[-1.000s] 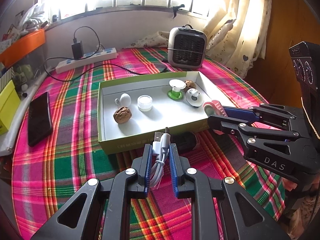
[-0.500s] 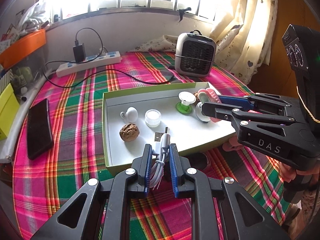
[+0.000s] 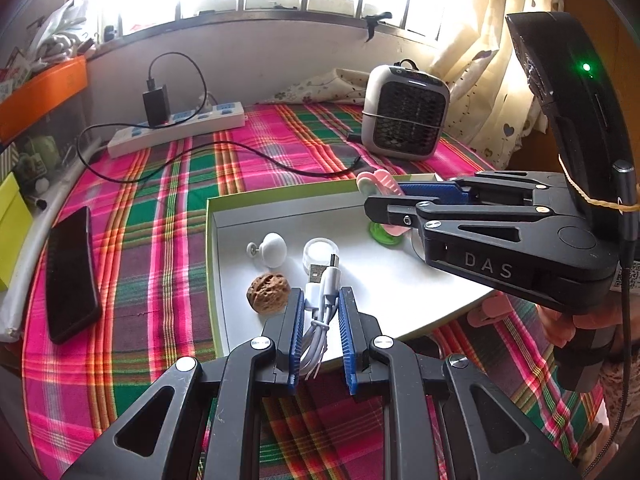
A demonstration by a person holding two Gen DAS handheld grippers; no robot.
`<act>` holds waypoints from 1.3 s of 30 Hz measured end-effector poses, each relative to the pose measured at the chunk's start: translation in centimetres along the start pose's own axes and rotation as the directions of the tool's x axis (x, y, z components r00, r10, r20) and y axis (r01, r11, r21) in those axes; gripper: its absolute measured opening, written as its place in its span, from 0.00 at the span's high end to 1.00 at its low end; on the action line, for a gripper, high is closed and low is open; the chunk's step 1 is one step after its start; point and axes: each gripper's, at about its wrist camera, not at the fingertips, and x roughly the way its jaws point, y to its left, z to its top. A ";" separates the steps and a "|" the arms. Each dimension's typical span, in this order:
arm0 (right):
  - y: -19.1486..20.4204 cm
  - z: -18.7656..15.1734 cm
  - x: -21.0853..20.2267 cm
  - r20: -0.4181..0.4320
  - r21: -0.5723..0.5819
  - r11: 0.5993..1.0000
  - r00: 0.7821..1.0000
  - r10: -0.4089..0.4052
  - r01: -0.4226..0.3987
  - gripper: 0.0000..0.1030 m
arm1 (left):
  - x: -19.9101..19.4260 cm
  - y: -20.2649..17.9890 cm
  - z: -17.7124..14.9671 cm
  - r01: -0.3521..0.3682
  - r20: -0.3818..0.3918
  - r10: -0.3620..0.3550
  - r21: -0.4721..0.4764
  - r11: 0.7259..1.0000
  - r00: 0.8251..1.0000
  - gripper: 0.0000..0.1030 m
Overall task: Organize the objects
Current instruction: 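Carry the white cable and pink hook over the box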
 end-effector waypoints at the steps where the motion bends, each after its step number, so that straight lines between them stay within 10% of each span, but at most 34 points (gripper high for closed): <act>1: 0.0 0.1 0.2 -0.003 -0.003 1.000 1.000 0.002 -0.002 0.76 | 0.2 0.1 0.1 -0.001 -0.004 0.001 0.000 1.000 1.000 0.85; 39: -0.4 1.5 6.2 -0.133 -0.025 0.998 0.990 0.046 -0.050 0.76 | 3.7 0.6 0.3 0.003 -0.079 -0.001 0.027 1.000 0.997 0.86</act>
